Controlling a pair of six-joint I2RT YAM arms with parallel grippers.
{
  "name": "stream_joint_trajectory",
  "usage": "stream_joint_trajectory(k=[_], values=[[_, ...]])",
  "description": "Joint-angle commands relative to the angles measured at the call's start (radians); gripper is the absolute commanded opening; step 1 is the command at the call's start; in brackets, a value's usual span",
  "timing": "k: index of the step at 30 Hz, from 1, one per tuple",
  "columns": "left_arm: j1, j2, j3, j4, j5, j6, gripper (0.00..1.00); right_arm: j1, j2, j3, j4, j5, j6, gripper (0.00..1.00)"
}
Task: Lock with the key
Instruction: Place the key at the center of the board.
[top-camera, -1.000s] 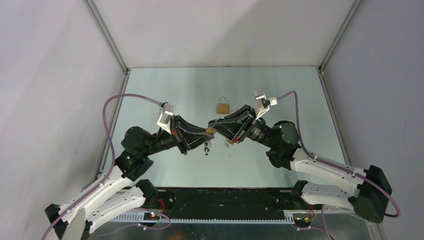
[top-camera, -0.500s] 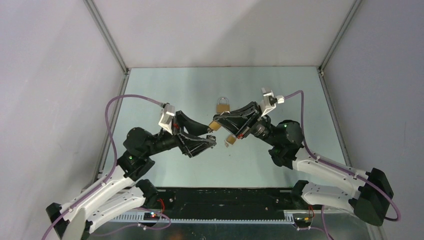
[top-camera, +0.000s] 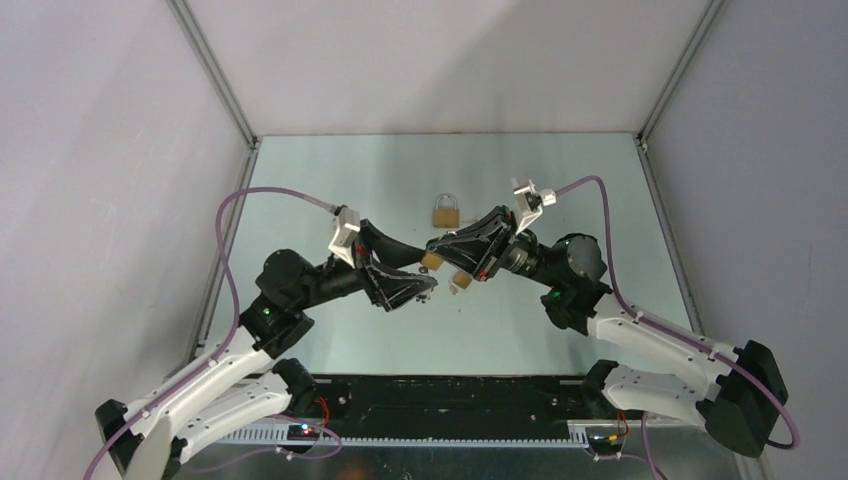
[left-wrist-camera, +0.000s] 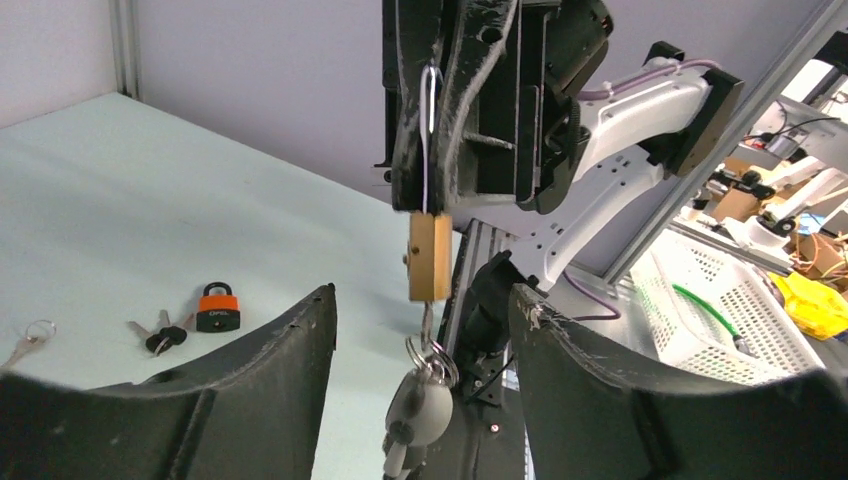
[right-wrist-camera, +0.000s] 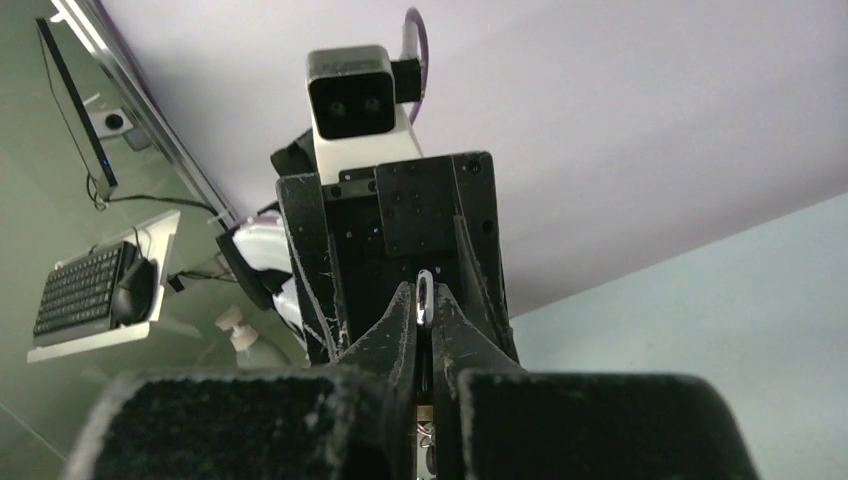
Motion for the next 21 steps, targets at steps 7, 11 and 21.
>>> stream_joint_trajectory(k=[7,11,21], values=[[0.008,0.087,0.07,-0.055,0.052,0.091,0.47,-0.014,-0.044,0.094,-0.211,-0.087,-0.173,0.0],[0.008,0.098,0.058,-0.058,0.058,0.095,0.5,-0.02,-0.053,0.093,-0.215,-0.086,-0.18,0.0],[0.008,0.062,0.039,-0.078,0.051,0.109,0.38,-0.033,-0.066,0.093,-0.211,-0.107,-0.178,0.0]])
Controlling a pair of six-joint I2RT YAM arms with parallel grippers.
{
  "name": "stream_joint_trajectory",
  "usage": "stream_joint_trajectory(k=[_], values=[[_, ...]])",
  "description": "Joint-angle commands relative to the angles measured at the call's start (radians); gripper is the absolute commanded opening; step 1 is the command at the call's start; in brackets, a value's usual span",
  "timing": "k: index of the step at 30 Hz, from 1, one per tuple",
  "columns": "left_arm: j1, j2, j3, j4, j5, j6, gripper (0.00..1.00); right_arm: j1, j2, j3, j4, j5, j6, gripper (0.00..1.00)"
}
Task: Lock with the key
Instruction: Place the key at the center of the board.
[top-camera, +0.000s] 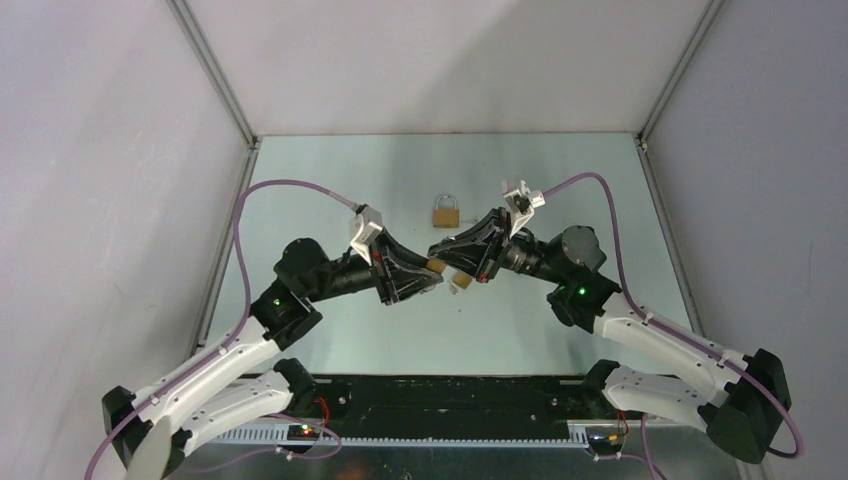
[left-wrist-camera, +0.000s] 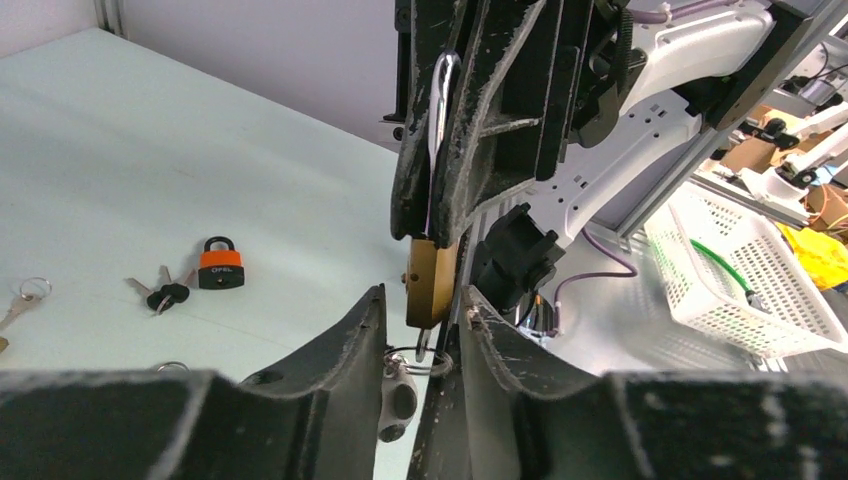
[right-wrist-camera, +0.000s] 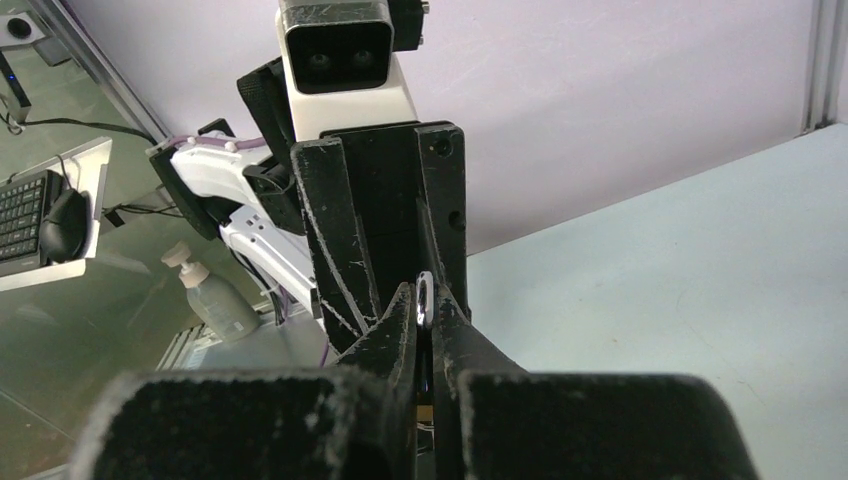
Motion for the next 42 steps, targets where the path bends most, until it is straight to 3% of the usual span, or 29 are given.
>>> stream_joint_trajectory(k=[1,2,5,10,13,18,24,42], values=[[0.004,-0.031,0.008,0.003,0.002,0.033,0.41,-0.006,-0.036,0.051,0.043,-0.018,-0.011,0.0],[0.004,-0.029,0.007,0.003,0.004,0.032,0.46,-0.006,-0.036,0.052,0.047,-0.019,-0.01,0.0],[0.004,-0.02,0.007,0.0,0.013,0.027,0.49,-0.007,-0.036,0.052,0.057,-0.021,-0.003,0.0],[0.005,-0.007,0.011,-0.001,0.028,0.027,0.33,-0.009,-0.035,0.051,0.065,-0.022,0.007,0.0],[0.004,-0.003,0.009,-0.001,0.035,0.031,0.29,-0.013,-0.037,0.05,0.072,-0.017,0.018,0.0],[0.005,0.005,0.005,-0.006,0.052,0.032,0.31,-0.024,-0.04,0.052,0.107,-0.023,0.048,0.0],[0.005,0.0,-0.002,-0.011,0.045,0.041,0.01,-0.032,-0.043,0.052,0.116,-0.023,0.061,0.0],[0.004,0.023,-0.031,-0.128,-0.118,0.094,0.0,-0.054,-0.049,0.046,0.177,0.143,0.084,0.0]])
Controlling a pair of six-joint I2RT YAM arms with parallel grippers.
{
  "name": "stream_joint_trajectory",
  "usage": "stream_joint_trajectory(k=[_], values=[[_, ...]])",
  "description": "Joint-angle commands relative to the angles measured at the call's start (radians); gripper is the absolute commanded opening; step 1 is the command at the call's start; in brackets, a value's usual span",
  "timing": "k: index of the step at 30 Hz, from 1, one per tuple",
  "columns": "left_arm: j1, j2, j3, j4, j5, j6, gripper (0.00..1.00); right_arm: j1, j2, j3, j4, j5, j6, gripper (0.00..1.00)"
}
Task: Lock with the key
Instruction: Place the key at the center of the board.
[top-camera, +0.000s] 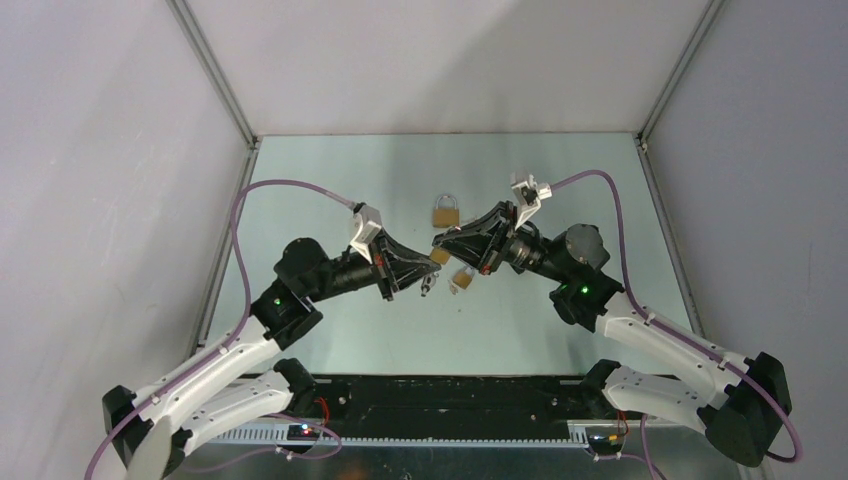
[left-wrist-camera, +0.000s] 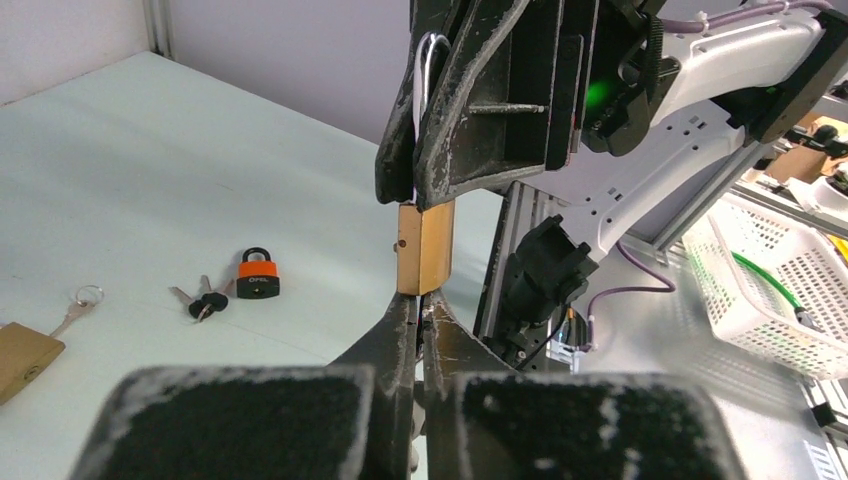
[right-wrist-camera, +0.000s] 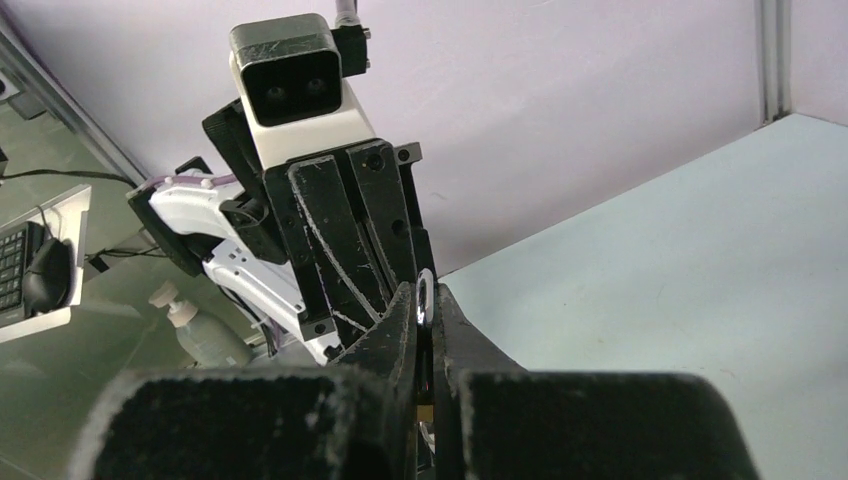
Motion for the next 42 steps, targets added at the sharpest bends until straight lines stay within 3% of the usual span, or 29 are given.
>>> stream_joint_trajectory(k=[1,15,20,27,34,42], values=[[0.003,0.033,-0.028,-0.143,-0.068,0.051,0.0,-0.018,-0.038,0.046,0.18,0.101,0.03,0.0],[0.01,0.082,0.026,-0.261,0.122,0.076,0.0,-0.037,-0.041,-0.095,0.42,0.187,0.035,0.0],[0.019,0.056,0.029,-0.297,0.149,0.115,0.0,-0.041,-0.045,-0.135,0.487,0.203,0.024,0.0],[0.019,0.022,0.037,-0.339,0.291,0.187,0.0,-0.059,-0.089,-0.172,0.582,0.201,-0.001,0.0],[0.051,0.01,0.061,-0.381,-0.206,0.104,0.0,-0.063,-0.086,-0.145,0.34,0.234,0.021,0.0],[0.188,0.098,0.017,-0.426,-0.563,-0.149,0.0,-0.022,0.144,-0.094,0.054,0.277,0.088,0.0]])
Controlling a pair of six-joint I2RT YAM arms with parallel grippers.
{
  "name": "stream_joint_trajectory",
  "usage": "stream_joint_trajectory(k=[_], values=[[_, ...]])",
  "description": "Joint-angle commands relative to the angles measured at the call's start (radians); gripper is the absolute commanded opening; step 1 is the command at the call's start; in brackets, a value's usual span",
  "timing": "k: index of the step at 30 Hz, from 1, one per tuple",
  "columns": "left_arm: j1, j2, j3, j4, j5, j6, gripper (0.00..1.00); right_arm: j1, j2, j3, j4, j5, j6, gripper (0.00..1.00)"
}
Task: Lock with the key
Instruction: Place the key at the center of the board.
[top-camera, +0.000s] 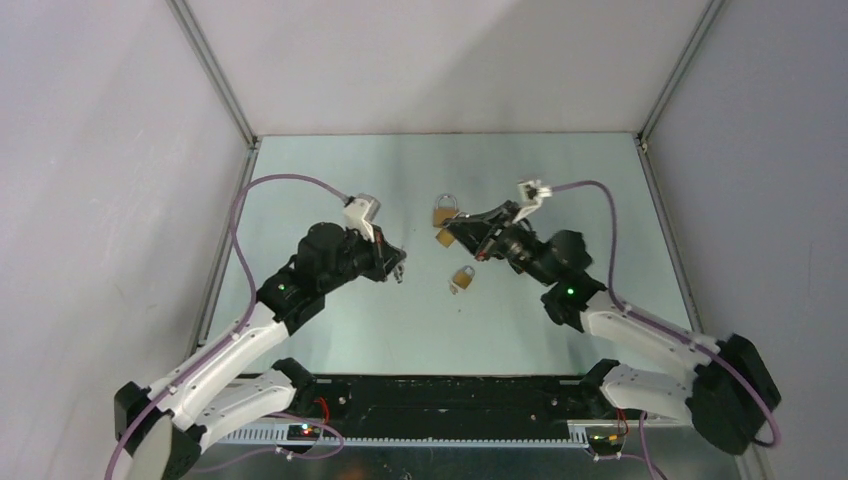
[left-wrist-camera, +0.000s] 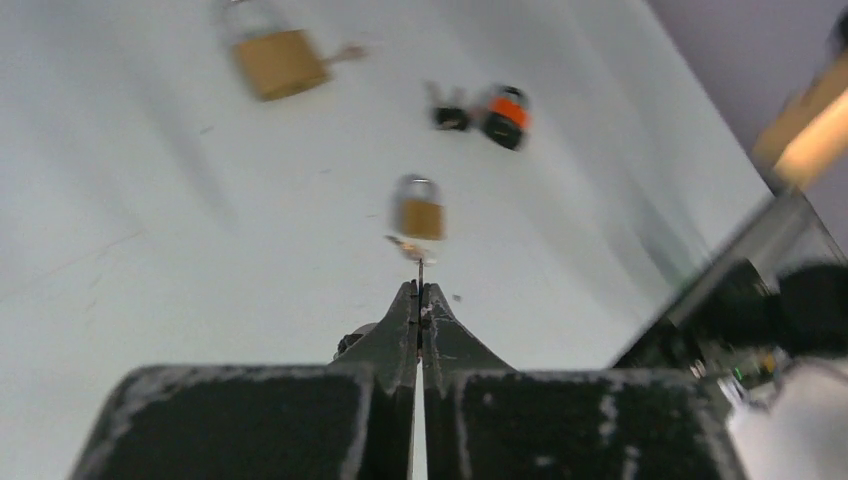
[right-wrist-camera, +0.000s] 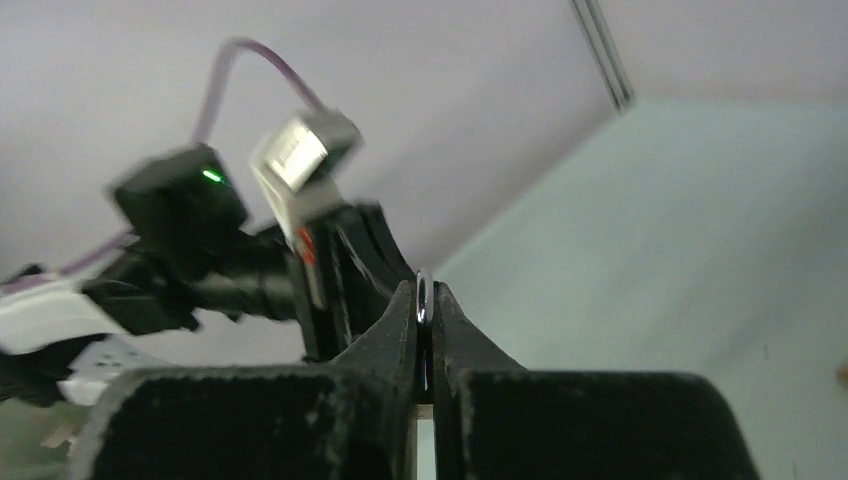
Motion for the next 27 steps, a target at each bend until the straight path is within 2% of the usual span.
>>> stream_joint_trajectory(k=[1,4,7,12,17,19,21,22,24,27], values=[[0.115,0.043,-0.024,-0.038,-0.269,-0.191,0.0,0.043,0.172,0.065,-0.191,0.048,0.029,0.0],[0.205,0.073,-0.068,-0.053,-0.239,-0.298,0.0,0.106,0.353,0.124,-0.213,0.03,0.037,0.0],[0.284,0.113,-0.127,-0.054,-0.145,-0.334,0.0,0.165,0.478,0.163,-0.198,0.037,0.061,0.0],[0.315,0.218,-0.169,-0.053,-0.063,-0.341,0.01,0.218,0.7,0.276,-0.233,0.057,0.115,0.0],[0.318,0.329,-0.161,-0.055,-0.014,-0.342,0.1,0.248,0.835,0.37,-0.265,0.06,0.126,0.0],[0.32,0.355,-0.163,-0.053,-0.026,-0.341,0.15,0.251,0.875,0.39,-0.277,0.072,0.123,0.0],[0.323,0.376,-0.164,-0.054,-0.046,-0.346,0.25,0.252,0.9,0.409,-0.301,0.086,0.112,0.0],[0.325,0.379,-0.165,-0.055,-0.066,-0.349,0.34,0.25,0.909,0.425,-0.321,0.086,0.107,0.0],[0.328,0.378,-0.168,-0.055,-0.102,-0.362,0.44,0.247,0.938,0.439,-0.34,0.088,0.099,0.01],[0.331,0.35,-0.171,-0.059,-0.191,-0.39,0.54,0.245,0.973,0.444,-0.342,0.089,0.095,0.04]])
